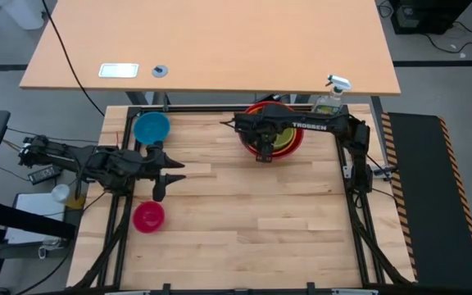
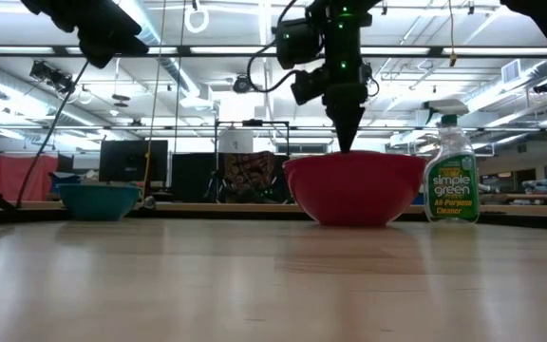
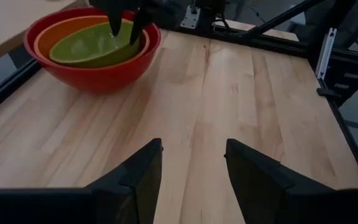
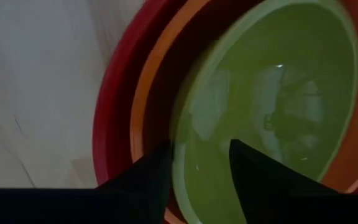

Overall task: Nest bowls inside each other
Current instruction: Stack the light green bowl on top of the orange bowl, then stack the blue bowl on top of the light green bowl

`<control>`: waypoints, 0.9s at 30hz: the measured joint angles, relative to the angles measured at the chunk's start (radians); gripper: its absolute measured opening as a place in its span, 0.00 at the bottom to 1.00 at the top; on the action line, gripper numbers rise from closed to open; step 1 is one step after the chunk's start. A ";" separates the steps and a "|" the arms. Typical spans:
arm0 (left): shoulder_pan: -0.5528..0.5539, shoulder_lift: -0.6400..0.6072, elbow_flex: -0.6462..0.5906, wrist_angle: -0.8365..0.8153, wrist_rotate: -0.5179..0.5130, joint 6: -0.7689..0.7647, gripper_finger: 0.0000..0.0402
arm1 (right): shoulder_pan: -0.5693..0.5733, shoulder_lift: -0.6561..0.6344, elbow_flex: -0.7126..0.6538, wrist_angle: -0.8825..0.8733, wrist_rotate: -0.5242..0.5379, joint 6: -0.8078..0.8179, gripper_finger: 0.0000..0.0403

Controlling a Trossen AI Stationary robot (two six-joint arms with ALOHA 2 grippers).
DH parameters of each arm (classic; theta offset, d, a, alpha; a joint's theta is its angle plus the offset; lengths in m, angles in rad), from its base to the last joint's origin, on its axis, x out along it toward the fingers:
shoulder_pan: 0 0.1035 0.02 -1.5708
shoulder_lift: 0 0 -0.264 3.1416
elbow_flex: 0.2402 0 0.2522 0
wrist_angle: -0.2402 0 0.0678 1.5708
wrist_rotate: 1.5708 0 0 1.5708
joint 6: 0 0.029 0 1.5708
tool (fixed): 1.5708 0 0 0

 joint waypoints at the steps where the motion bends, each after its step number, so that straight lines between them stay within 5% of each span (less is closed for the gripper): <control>1: 0.000 0.000 0.000 -0.005 0.000 -0.001 0.45 | 0.000 0.000 0.006 -0.006 -0.001 -0.003 0.42; 18: 0.004 0.000 0.001 -0.067 0.003 -0.059 0.45 | -0.001 -0.027 0.128 -0.139 -0.007 -0.019 0.61; 27: 0.116 0.068 0.001 -0.202 0.006 -0.192 0.45 | 0.049 -0.121 0.131 0.183 -0.049 -0.123 0.60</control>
